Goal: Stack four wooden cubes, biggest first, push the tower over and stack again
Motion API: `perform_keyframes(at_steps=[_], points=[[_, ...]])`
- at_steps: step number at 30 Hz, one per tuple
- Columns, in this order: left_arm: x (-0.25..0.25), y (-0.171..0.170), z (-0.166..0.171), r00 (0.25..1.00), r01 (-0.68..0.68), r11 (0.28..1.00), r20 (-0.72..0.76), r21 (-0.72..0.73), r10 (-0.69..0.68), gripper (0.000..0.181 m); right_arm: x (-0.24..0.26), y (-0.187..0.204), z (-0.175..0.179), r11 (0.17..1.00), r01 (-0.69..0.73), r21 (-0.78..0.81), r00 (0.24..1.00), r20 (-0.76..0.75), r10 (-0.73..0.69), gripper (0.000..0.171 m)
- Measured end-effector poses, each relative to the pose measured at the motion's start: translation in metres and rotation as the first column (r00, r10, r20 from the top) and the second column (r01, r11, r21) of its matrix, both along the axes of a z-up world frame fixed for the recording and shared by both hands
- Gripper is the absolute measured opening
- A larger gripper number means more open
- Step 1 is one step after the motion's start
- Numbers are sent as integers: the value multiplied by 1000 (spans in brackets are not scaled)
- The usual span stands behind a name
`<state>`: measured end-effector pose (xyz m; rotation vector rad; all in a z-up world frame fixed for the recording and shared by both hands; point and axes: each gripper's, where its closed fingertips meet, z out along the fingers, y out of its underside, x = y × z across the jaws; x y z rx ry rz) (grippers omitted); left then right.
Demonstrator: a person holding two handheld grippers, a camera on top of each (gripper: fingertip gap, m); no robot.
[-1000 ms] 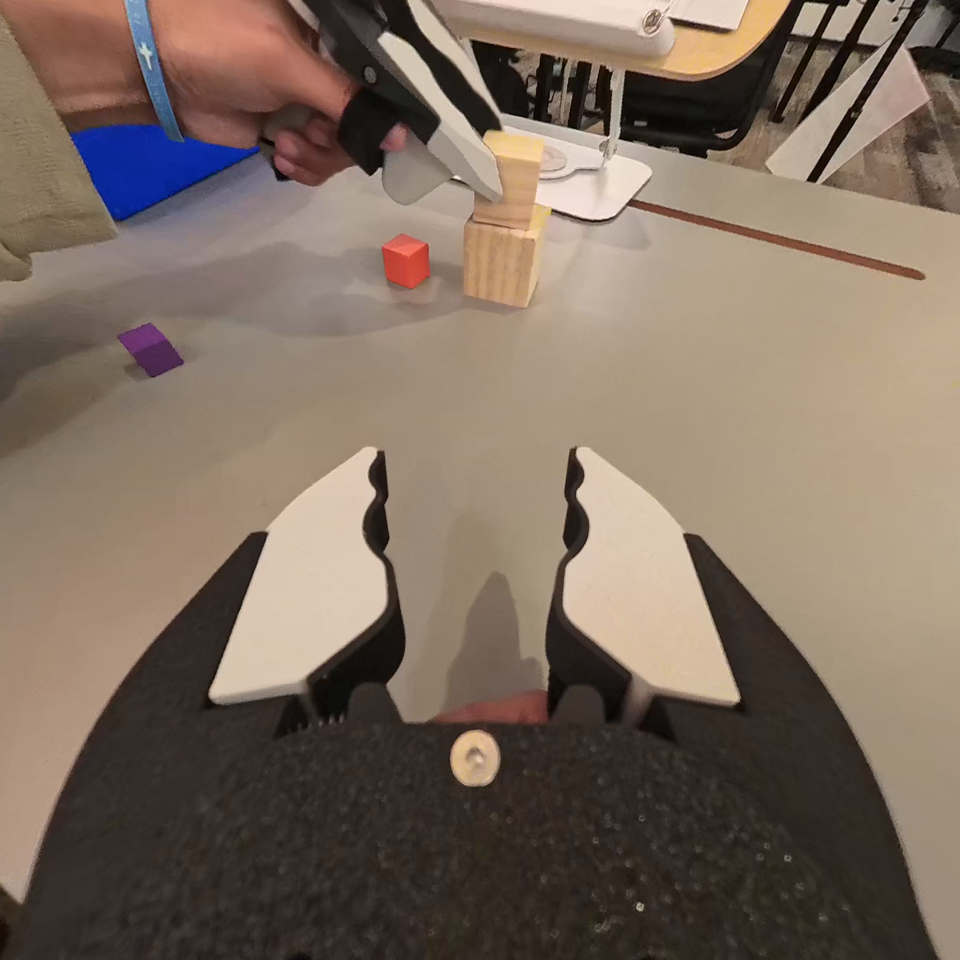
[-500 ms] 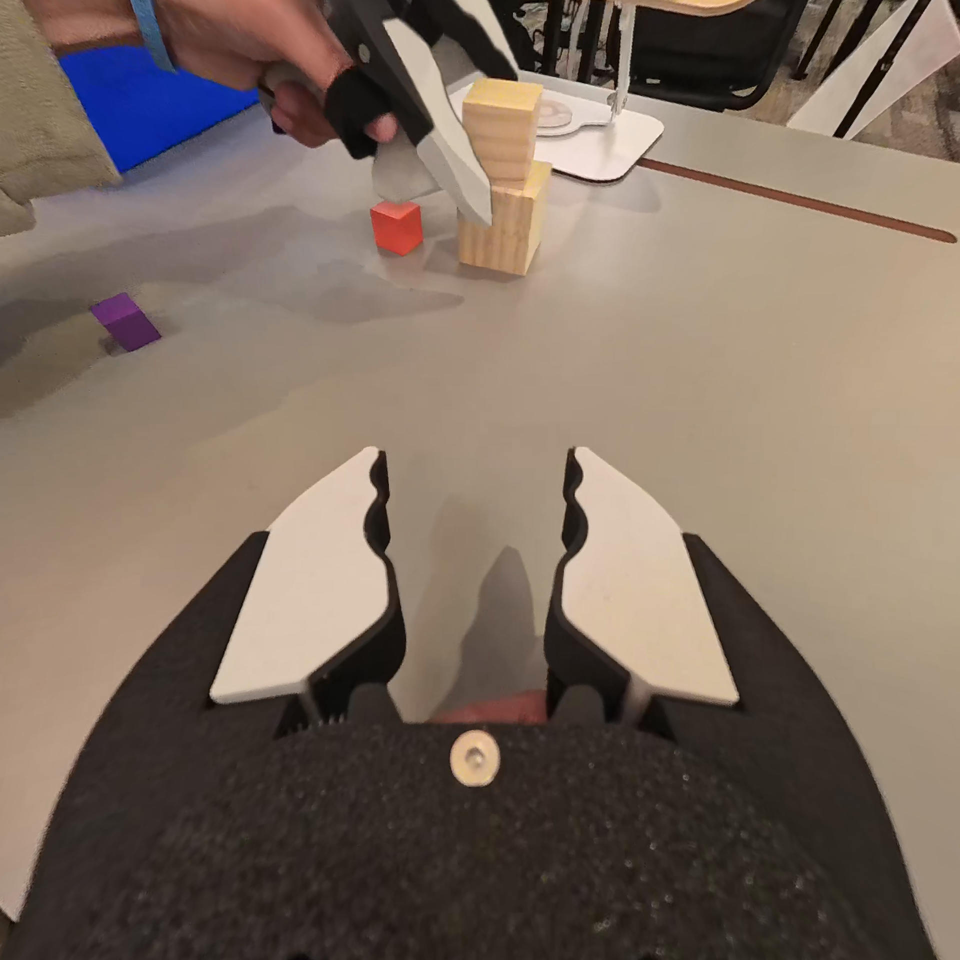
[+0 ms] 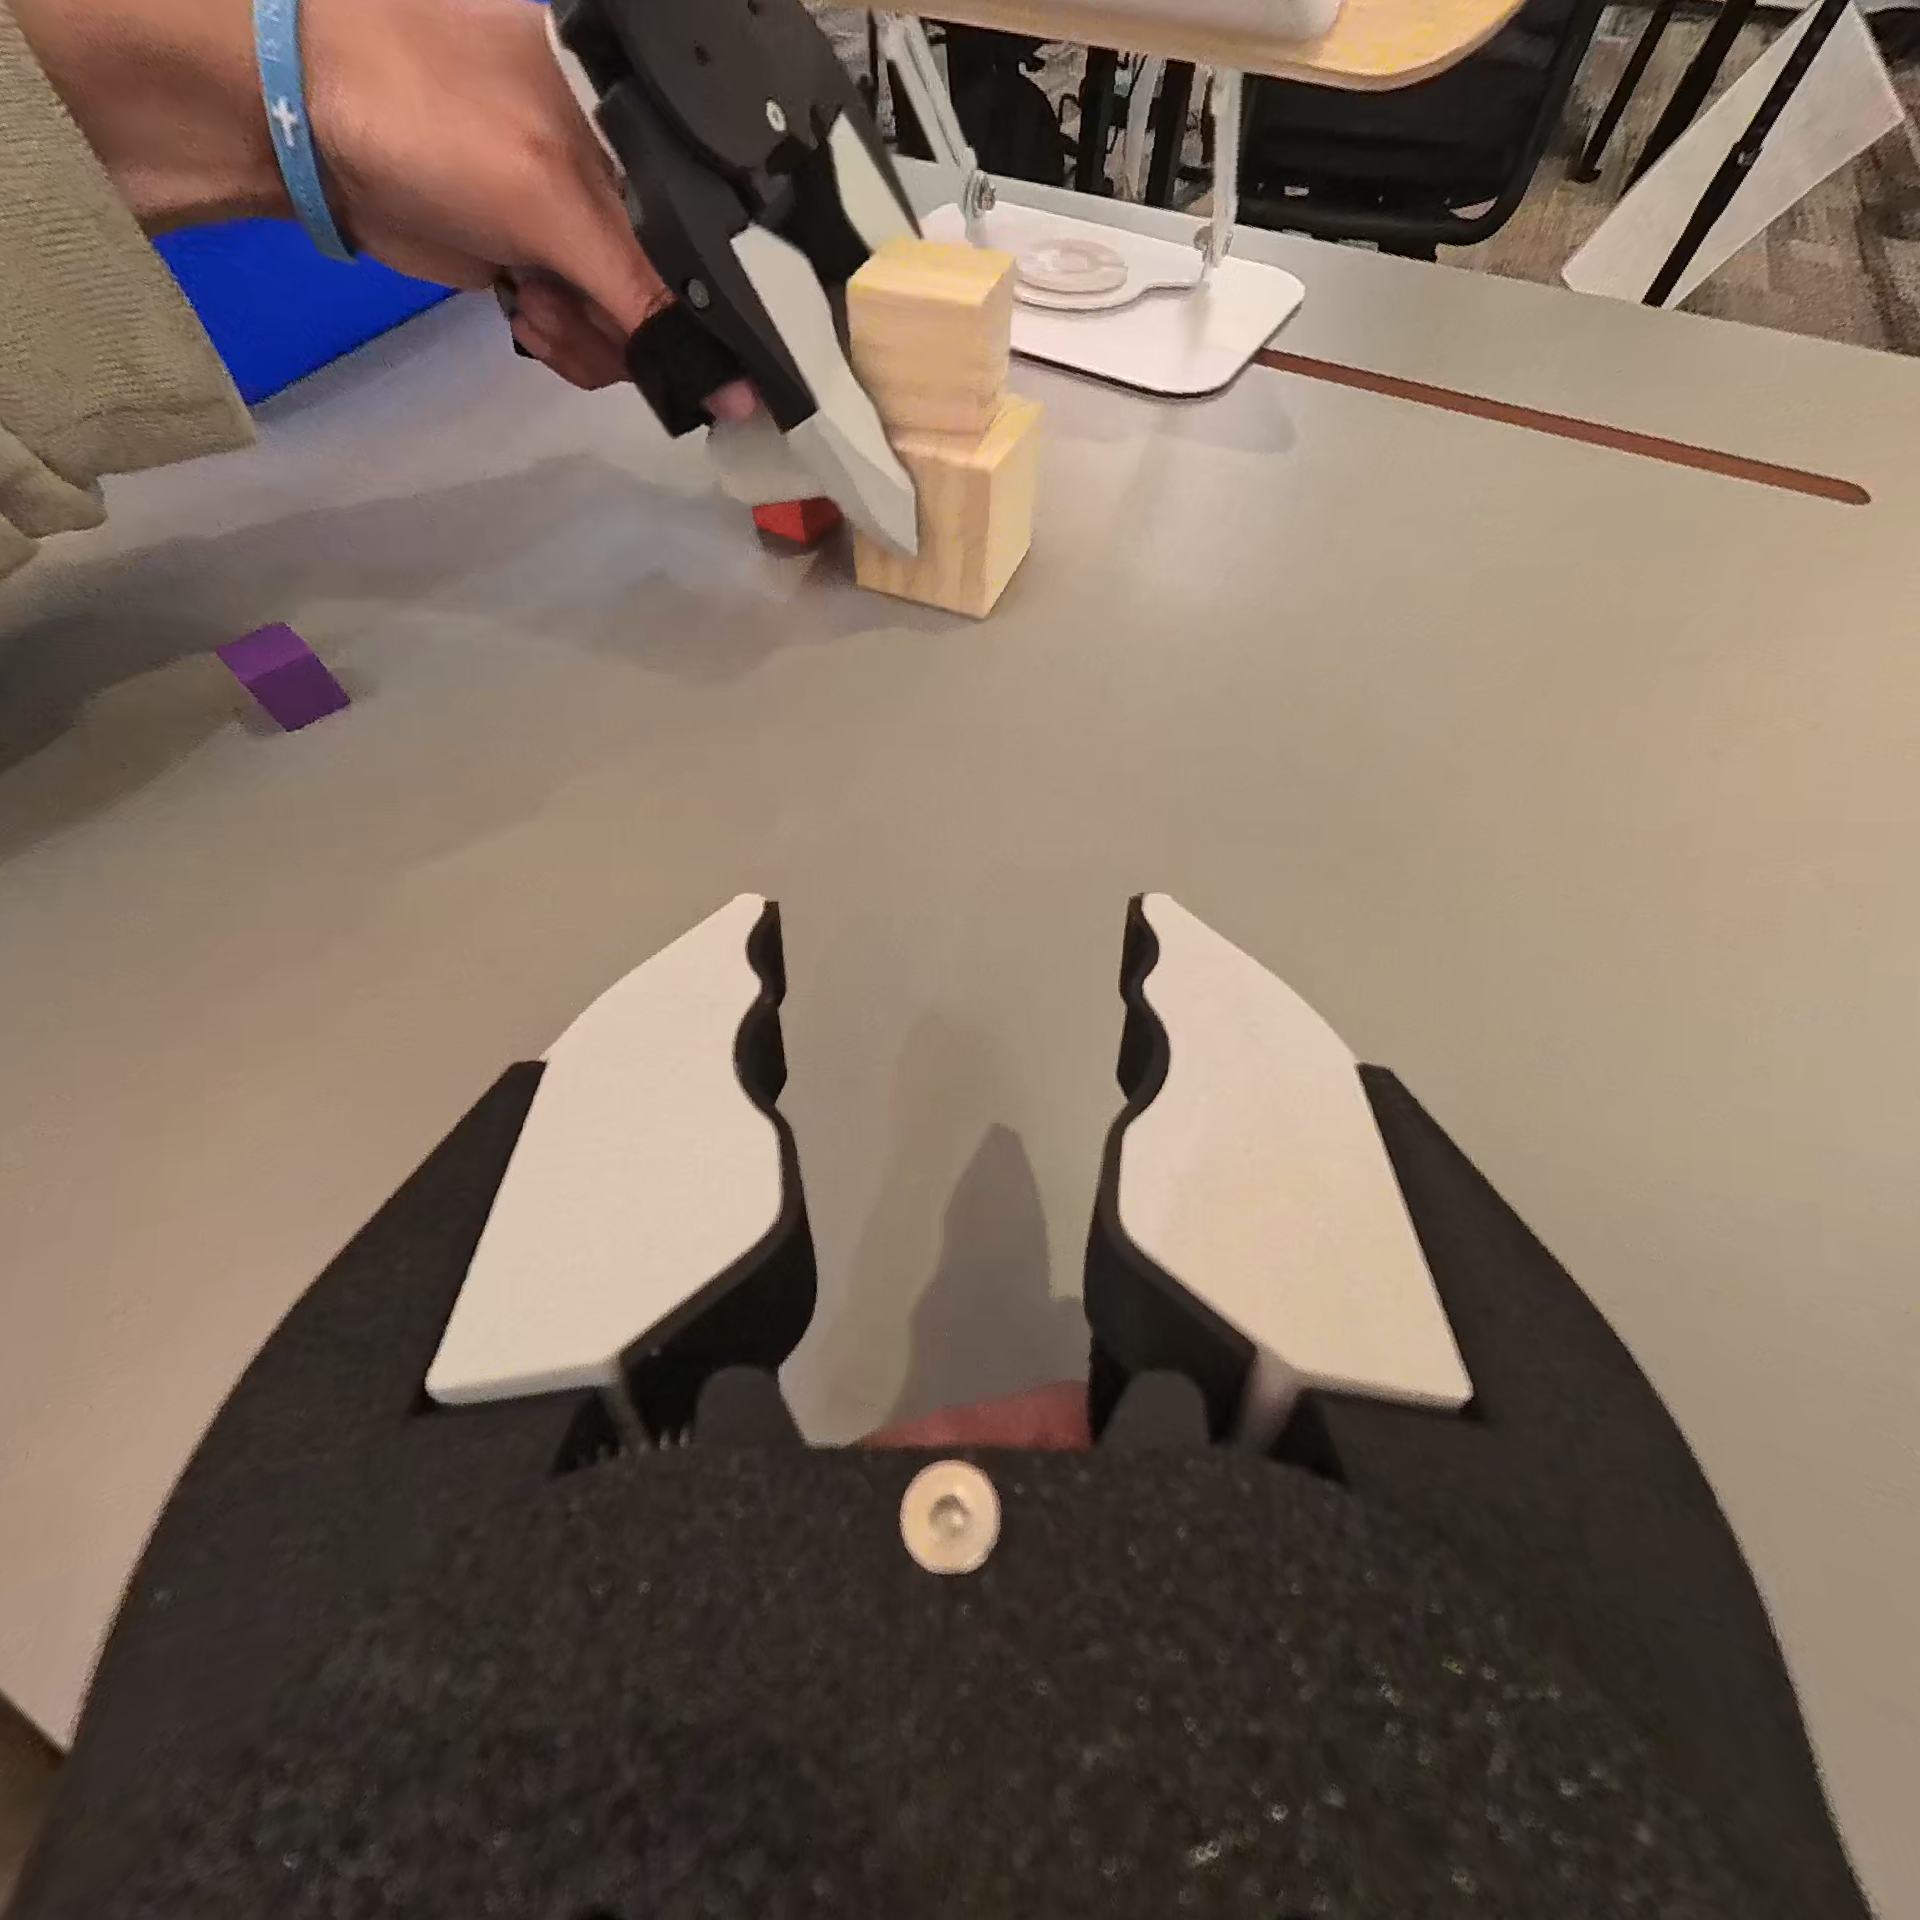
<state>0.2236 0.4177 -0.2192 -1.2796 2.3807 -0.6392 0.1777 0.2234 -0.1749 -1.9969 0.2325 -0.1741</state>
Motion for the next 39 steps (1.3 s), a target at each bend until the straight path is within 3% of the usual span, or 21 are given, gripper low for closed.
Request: perform_keyframes(at_steps=[18, 20, 23, 25, 28, 31, 34, 37, 39], points=[[-95, -32, 1, 998, 34, 999, 55, 34, -36, 61, -23, 10, -2, 997, -72, -37, 997, 22, 73, 62], [-101, -33, 4, 995, 19, 998, 92, 57, -24, 87, -25, 11, -3, 995, -86, -49, 996, 24, 87, 63], [-119, -40, 20, 983, -23, 1000, 181, 17, 19, 94, -25, 9, -4, 994, -97, -60, 995, 23, 98, 63], [-134, -39, 39, 952, -122, 992, 277, -44, 129, 94, -24, 7, -5, 993, -97, -61, 995, 17, 98, 63], [-164, -35, 68, 807, -343, 902, 410, -262, 426, 91, -21, 5, -6, 994, -93, -60, 996, 11, 93, 63], [-207, -22, 86, 506, -550, 708, 497, -444, 705, 88, -21, 3, -8, 994, -89, -62, 996, 17, 91, 63], [-249, -15, 86, 291, -675, 552, 509, -491, 810, 85, -23, 2, -11, 994, -90, -65, 996, 13, 91, 62], [-270, -23, 72, 192, -708, 452, 468, -543, 862, 80, -26, 4, -9, 993, -94, -71, 995, 37, 97, 62], [-273, -25, 64, 197, -727, 446, 463, -522, 864, 80, -28, 7, -6, 992, -100, -76, 992, 67, 106, 62]])
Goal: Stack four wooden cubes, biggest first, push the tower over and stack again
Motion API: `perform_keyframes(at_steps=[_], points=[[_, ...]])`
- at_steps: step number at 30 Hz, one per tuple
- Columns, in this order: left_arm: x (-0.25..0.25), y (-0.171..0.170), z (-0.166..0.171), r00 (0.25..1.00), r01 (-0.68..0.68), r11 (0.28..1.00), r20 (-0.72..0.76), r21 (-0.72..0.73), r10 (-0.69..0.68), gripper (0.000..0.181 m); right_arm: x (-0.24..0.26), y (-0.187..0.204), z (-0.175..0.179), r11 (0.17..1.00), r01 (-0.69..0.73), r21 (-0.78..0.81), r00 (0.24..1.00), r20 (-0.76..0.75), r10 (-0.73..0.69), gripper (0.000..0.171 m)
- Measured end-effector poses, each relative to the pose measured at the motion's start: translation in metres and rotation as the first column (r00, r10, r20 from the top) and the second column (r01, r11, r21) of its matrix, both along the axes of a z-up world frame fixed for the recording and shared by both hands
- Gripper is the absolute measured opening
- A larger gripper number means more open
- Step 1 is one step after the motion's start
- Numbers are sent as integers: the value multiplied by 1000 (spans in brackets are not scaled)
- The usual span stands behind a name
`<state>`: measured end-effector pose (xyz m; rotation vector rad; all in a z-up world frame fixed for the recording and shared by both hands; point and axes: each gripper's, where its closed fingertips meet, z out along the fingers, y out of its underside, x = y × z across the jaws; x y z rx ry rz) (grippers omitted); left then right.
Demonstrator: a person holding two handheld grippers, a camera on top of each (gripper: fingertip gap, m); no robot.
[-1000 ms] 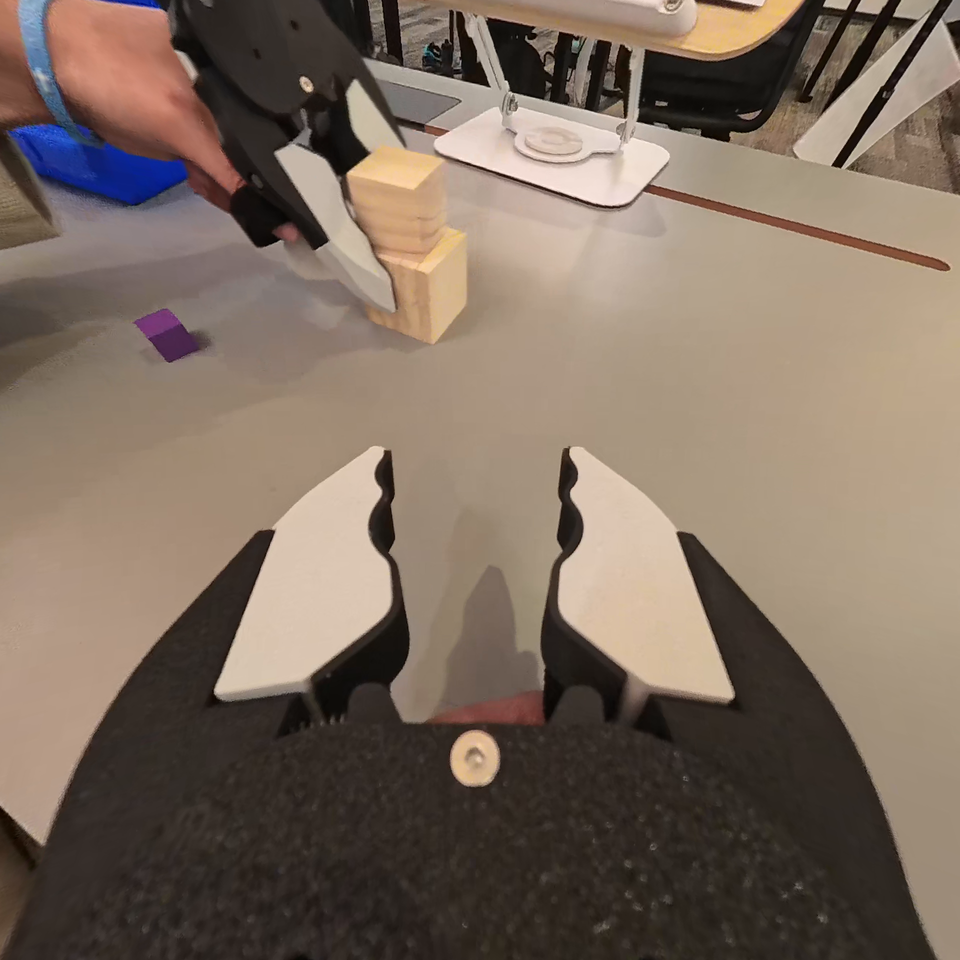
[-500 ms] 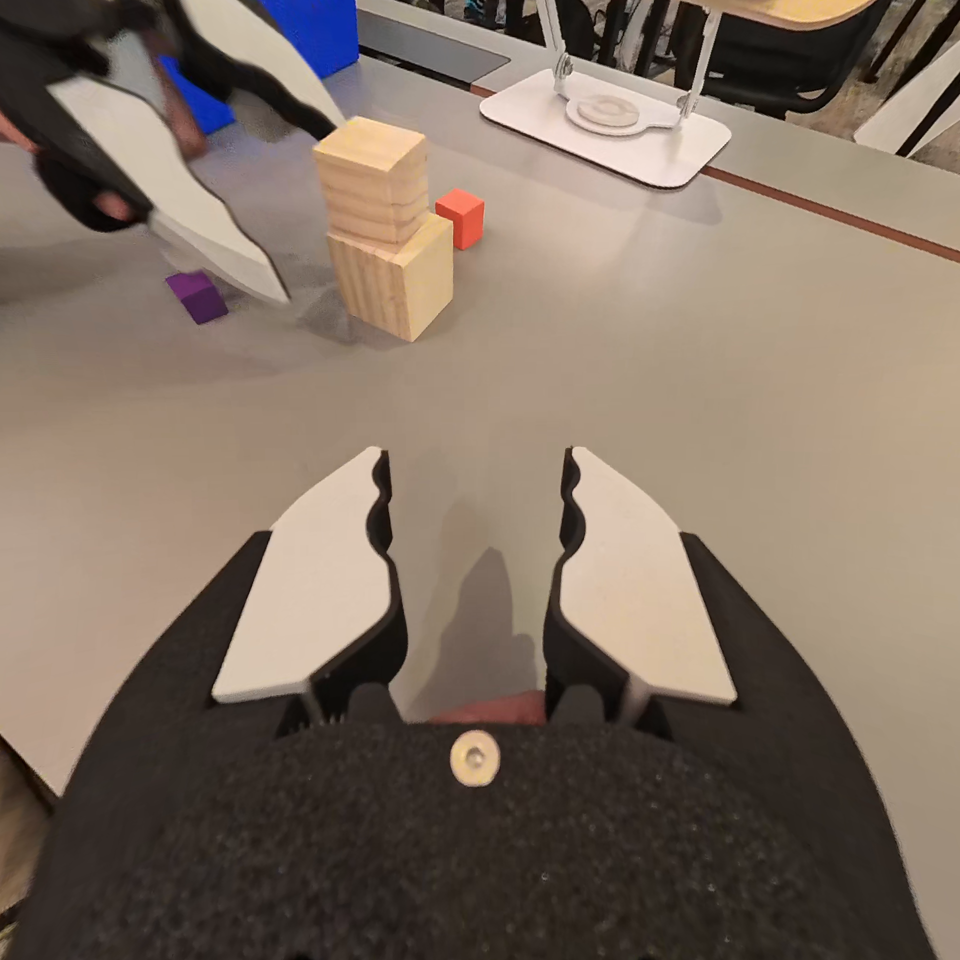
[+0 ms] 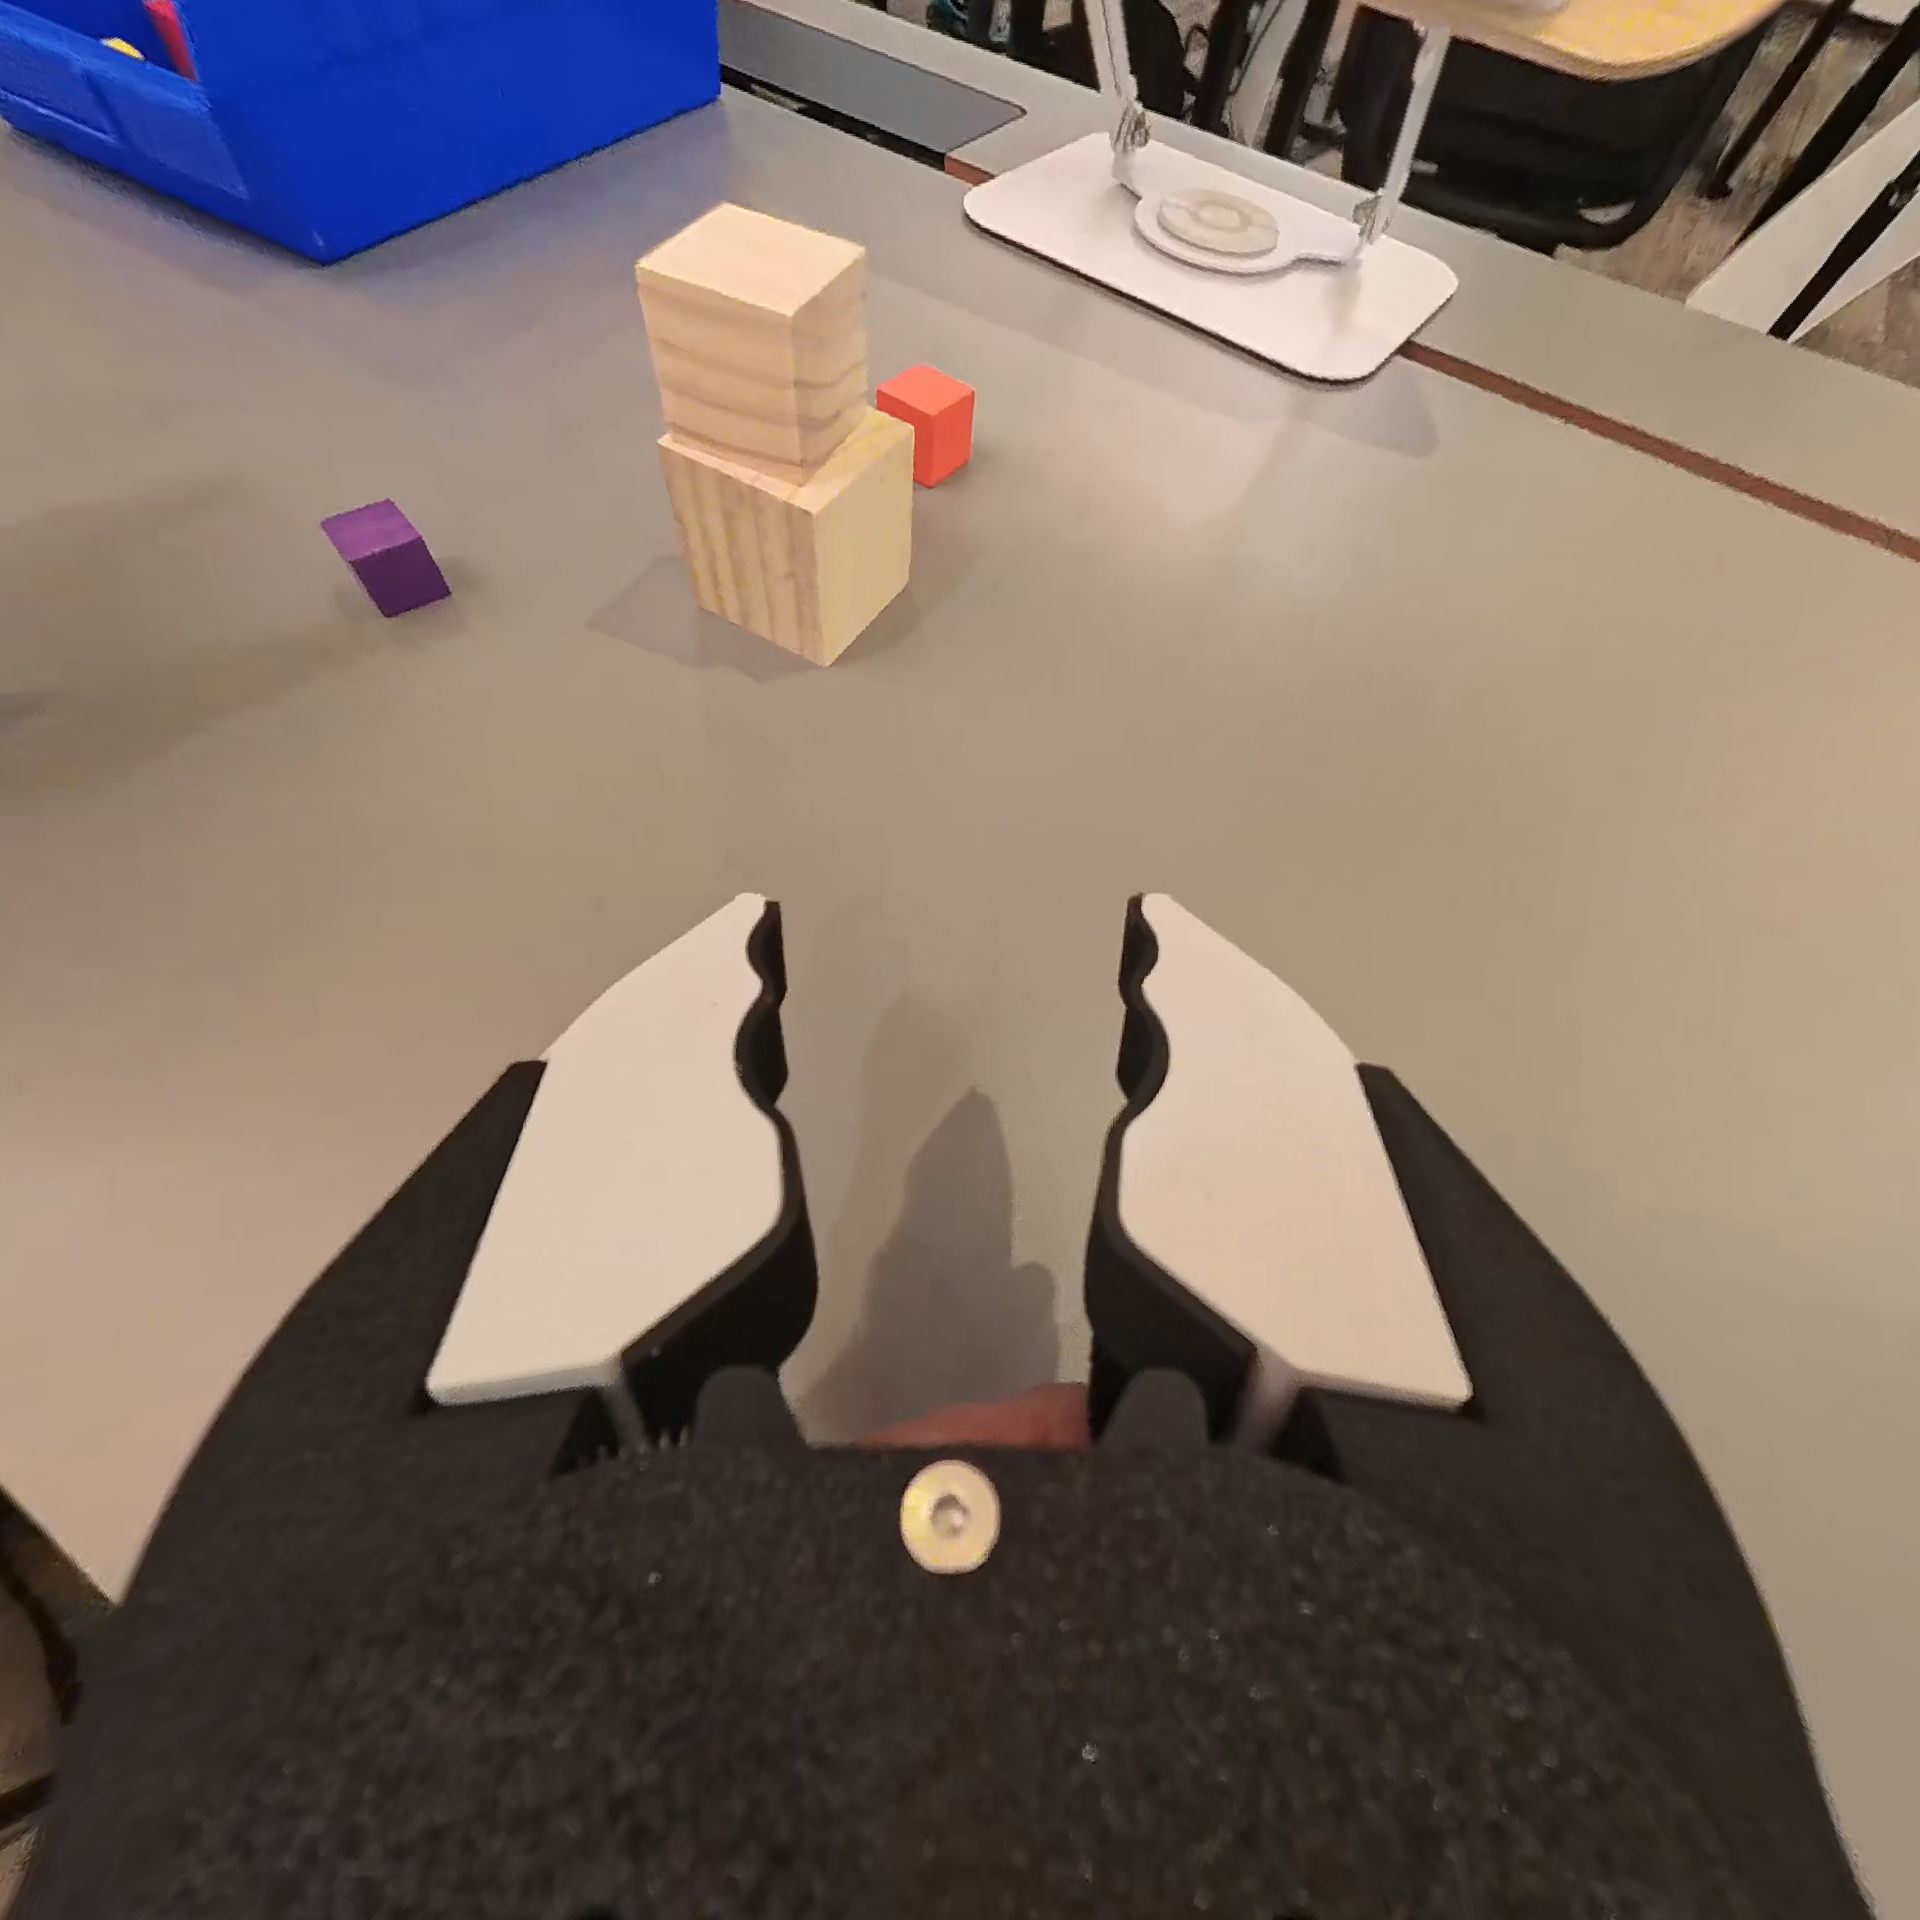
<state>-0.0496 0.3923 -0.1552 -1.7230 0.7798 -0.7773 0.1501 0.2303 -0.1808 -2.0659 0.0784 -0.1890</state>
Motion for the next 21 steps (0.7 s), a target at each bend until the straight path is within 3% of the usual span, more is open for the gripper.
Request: perform_keyframes(at_steps=[7, 14, 21], points=[[-9, -4, 11, 998, 1, 999, 70, 51, -5, 77, 1, 5, 0, 1000, 19, -10, 998, 66, -18, 62], [2, -15, 12, 997, 72, 991, 27, 115, -76, 78, -2, 6, -9, 1000, 7, -29, 998, 60, -6, 62], [7, -12, 7, 996, 88, 993, 15, 73, -90, 79, 17, 26, 2, 998, -26, -52, 997, 74, 30, 59]])
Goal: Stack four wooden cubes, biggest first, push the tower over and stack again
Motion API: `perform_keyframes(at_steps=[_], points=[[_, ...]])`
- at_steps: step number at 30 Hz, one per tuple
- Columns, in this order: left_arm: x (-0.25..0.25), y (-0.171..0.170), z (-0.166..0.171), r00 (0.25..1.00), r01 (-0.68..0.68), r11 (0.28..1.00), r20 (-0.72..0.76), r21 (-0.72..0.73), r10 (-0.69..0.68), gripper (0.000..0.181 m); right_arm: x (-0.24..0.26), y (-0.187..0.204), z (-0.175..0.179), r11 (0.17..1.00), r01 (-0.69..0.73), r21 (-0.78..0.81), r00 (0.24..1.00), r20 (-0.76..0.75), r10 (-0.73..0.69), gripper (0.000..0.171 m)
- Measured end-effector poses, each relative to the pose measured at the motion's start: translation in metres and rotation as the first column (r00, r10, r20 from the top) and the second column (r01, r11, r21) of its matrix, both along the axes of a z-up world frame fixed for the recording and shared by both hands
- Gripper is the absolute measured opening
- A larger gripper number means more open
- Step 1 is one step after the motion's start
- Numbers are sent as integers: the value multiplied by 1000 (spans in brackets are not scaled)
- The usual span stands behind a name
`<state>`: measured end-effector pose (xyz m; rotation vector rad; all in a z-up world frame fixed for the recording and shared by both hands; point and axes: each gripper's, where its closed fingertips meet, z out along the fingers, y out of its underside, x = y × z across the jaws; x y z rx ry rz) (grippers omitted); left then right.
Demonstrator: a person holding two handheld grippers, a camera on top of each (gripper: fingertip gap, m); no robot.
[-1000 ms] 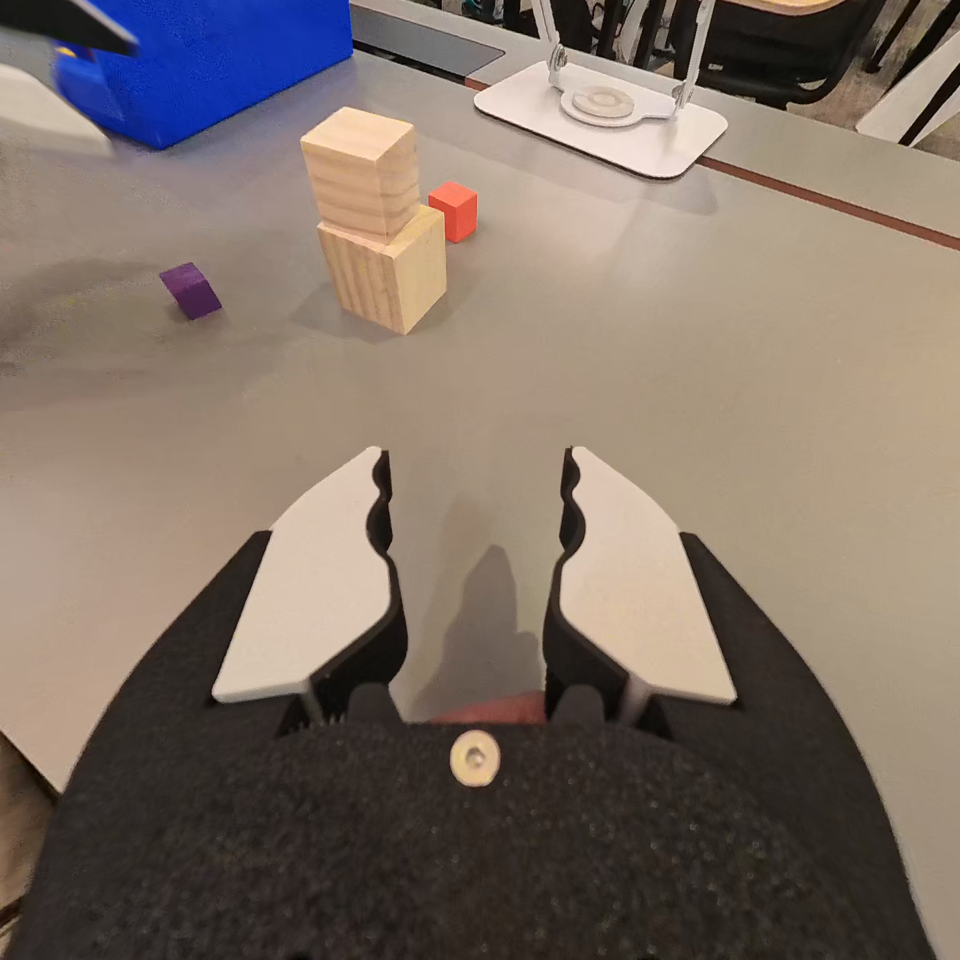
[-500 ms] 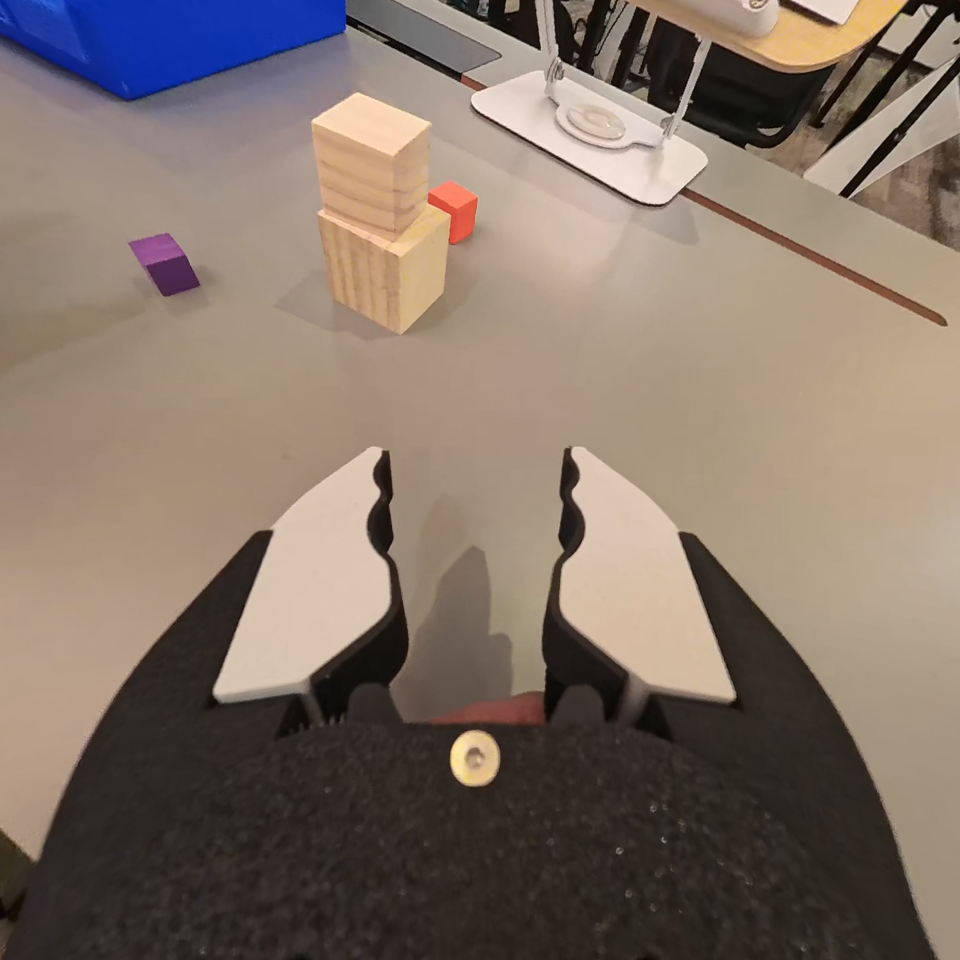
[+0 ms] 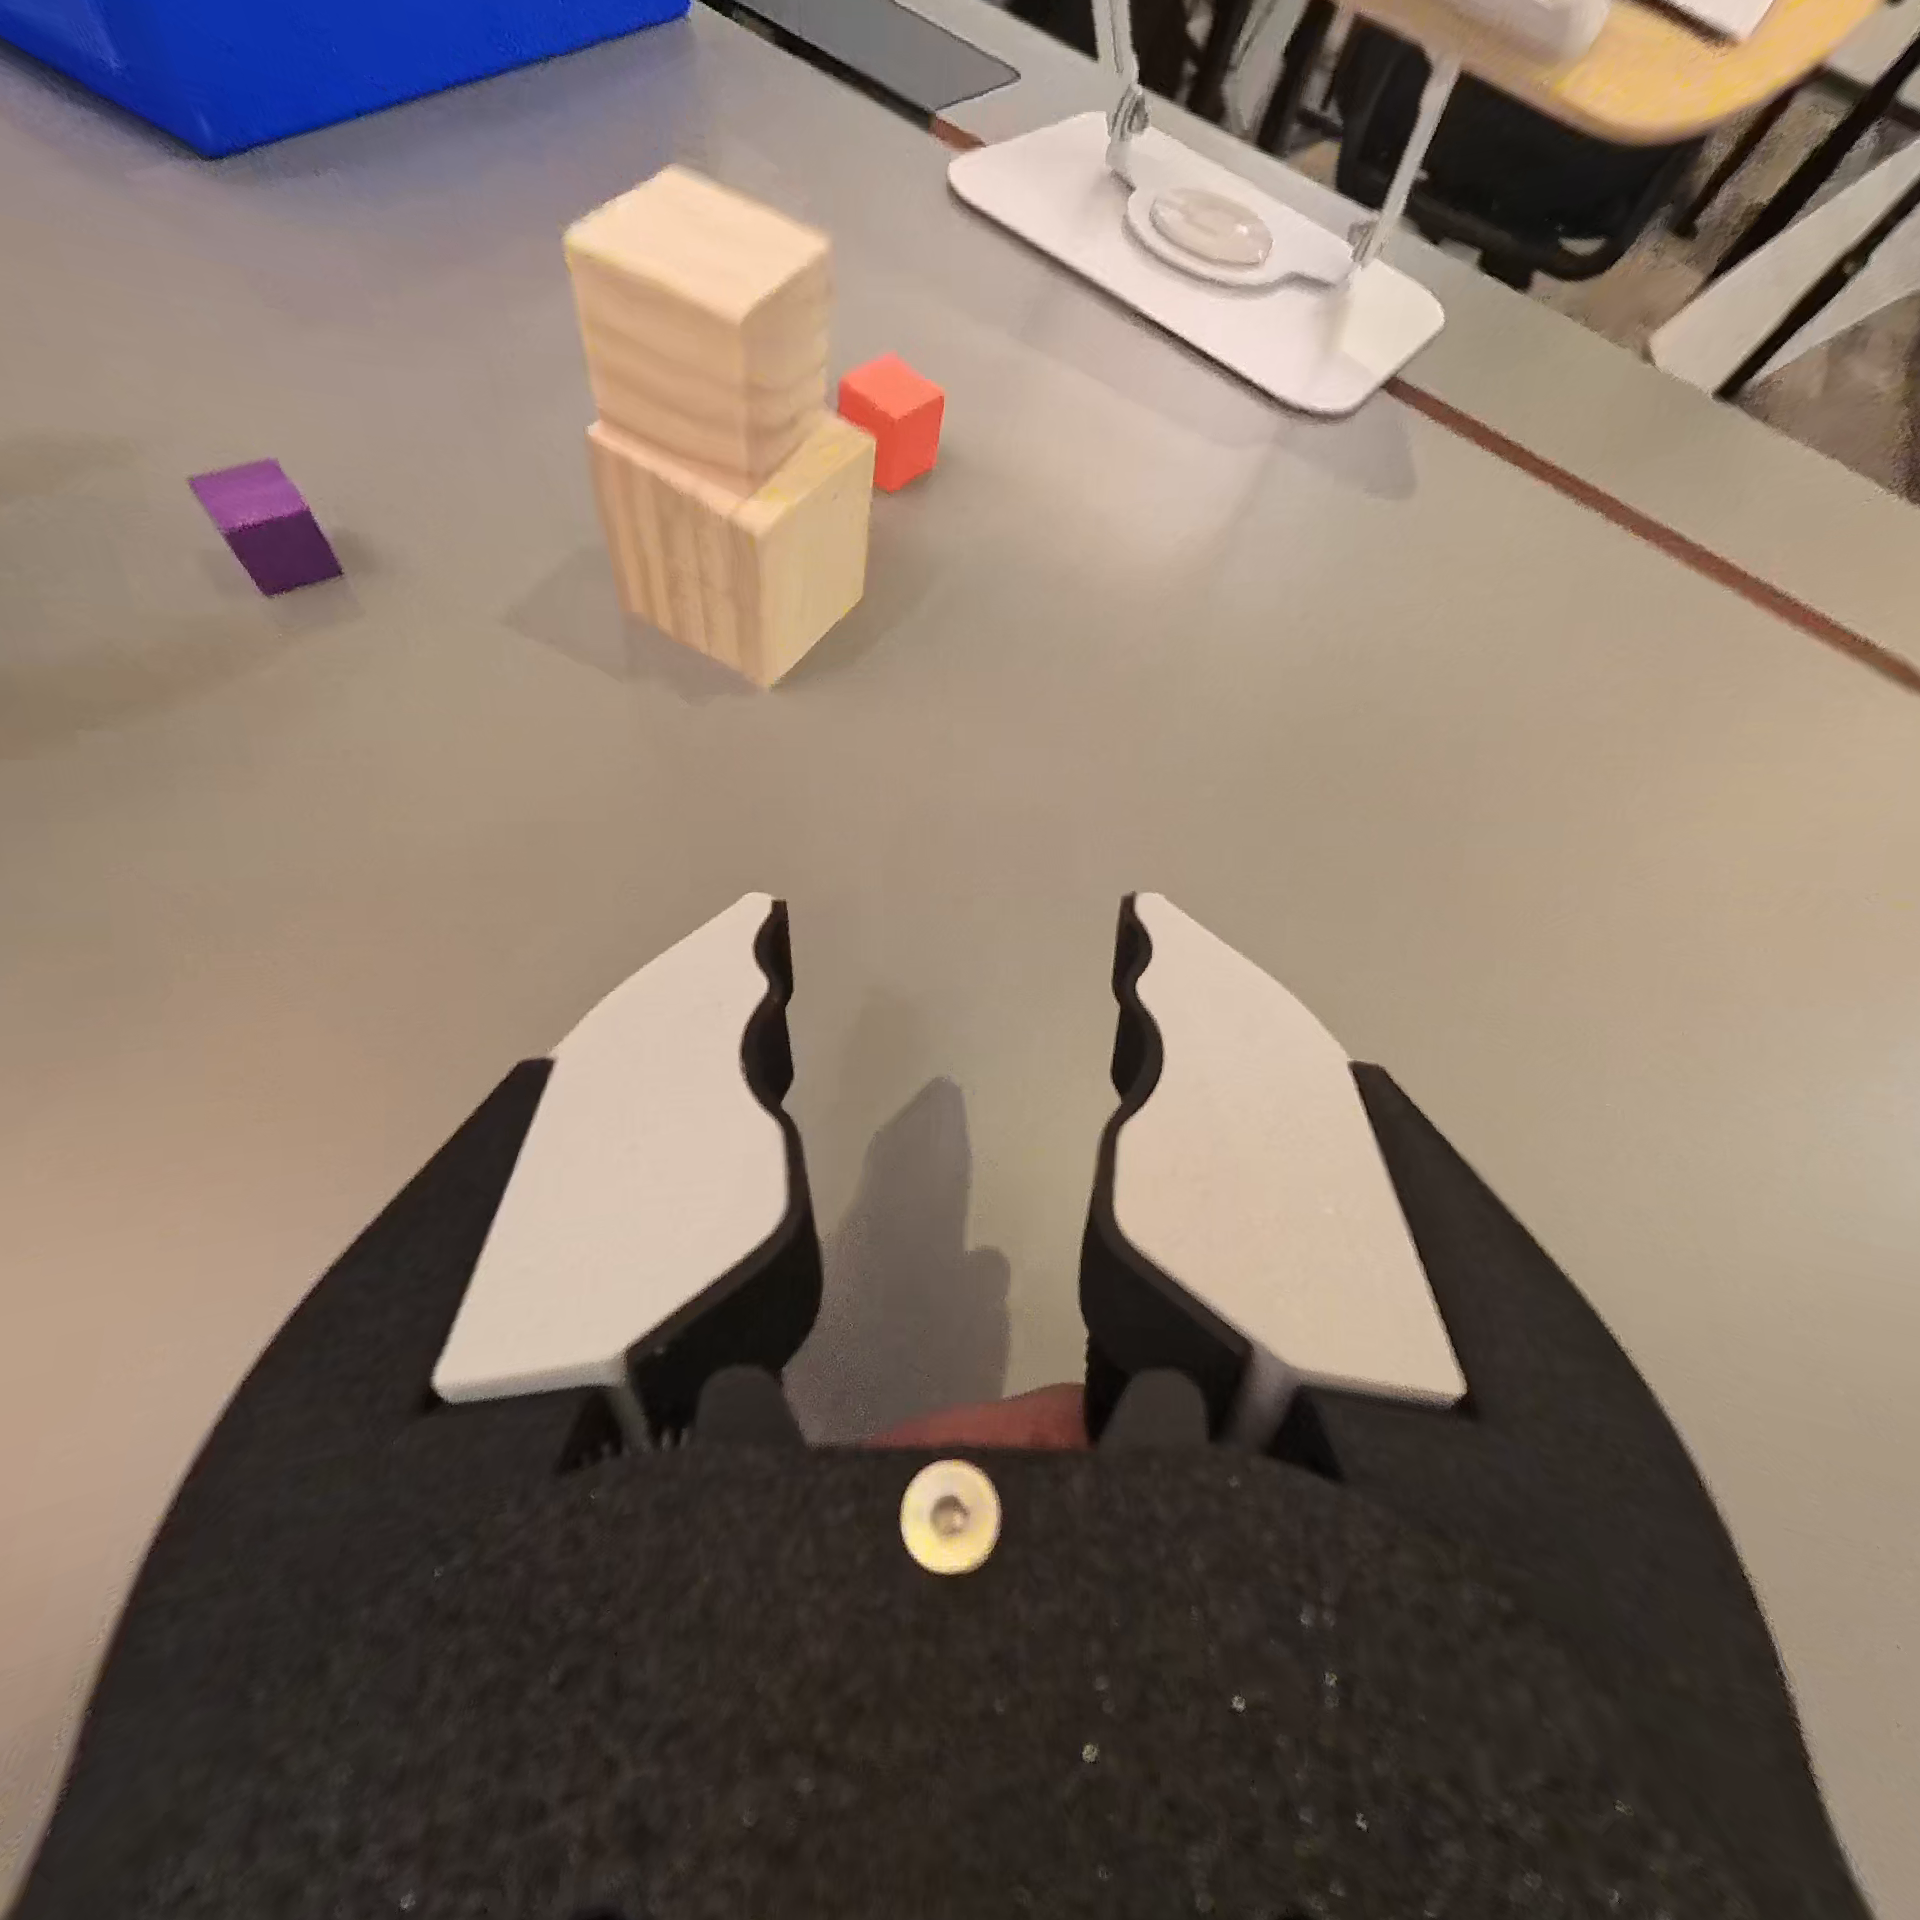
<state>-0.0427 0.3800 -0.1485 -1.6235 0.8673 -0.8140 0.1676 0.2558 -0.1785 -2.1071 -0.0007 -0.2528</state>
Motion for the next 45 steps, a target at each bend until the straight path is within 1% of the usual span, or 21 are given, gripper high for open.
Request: perform_keyframes(at_steps=[3, 5, 8, 11, 14, 17, 19, 21, 25, 31, 32, 33, 36, 38, 40, 42, 45], points=[[3, 1, -2, 1000, 10, 1000, -9, -15, -11, 77, 20, 34, 22, 996, -71, -58, 997, 32, 73, 59], [5, 2, -2, 1000, 17, 1000, -9, -11, -17, 76, 33, 64, 40, 986, -128, -103, 988, 76, 137, 59], [6, 4, -1, 1000, 13, 1000, -10, 4, -13, 75, 44, 113, 50, 947, -231, -225, 962, 94, 257, 57], [9, 3, -2, 1000, 21, 1000, -21, 13, -21, 74, 49, 157, 42, 878, -309, -365, 925, 101, 368, 56], [11, 1, -3, 999, 31, 999, -42, 24, -30, 74, 45, 187, 18, 786, -352, -508, 887, 86, 453, 55], [13, -2, -4, 998, 42, 998, -53, 37, -40, 73, 34, 202, -9, 675, -391, -626, 840, 57, 539, 49], [13, -4, -3, 997, 51, 998, -52, 48, -49, 72, 26, 205, -20, 607, -426, -671, 799, 36, 601, 48], [13, -5, -3, 997, 55, 997, -59, 63, -51, 72, 20, 206, -27, 559, -457, -692, 774, -1, 633, 46], [14, -7, -3, 995, 75, 995, -68, 69, -70, 71, 11, 207, -40, 503, -503, -703, 755, -74, 651, 43], [17, -10, -5, 992, 95, 993, -86, 73, -89, 70, 13, 211, -59, 462, -483, -744, 743, -68, 666, 37], [17, -11, -5, 992, 98, 992, -86, 76, -91, 70, 11, 211, -61, 451, -496, -742, 736, -84, 671, 33], [18, -11, -5, 992, 98, 992, -88, 79, -91, 69, 8, 213, -61, 454, -508, -732, 737, -96, 670, 29], [19, -12, -6, 991, 105, 991, -98, 87, -96, 68, 10, 214, -58, 458, -498, -736, 727, -65, 684, 29], [19, -13, -4, 991, 106, 990, -91, 94, -98, 68, 12, 214, -44, 507, -503, -700, 727, -25, 686, 29], [17, -13, -2, 992, 102, 989, -82, 103, -94, 67, 14, 212, -17, 589, -513, -625, 747, 14, 665, 29], [14, -12, 0, 993, 94, 989, -78, 113, -85, 67, 20, 202, 17, 690, -500, -524, 785, 64, 617, 29], [11, -10, 6, 995, 81, 990, -59, 115, -75, 68, 26, 170, 67, 829, -438, -349, 848, 147, 509, 29]])
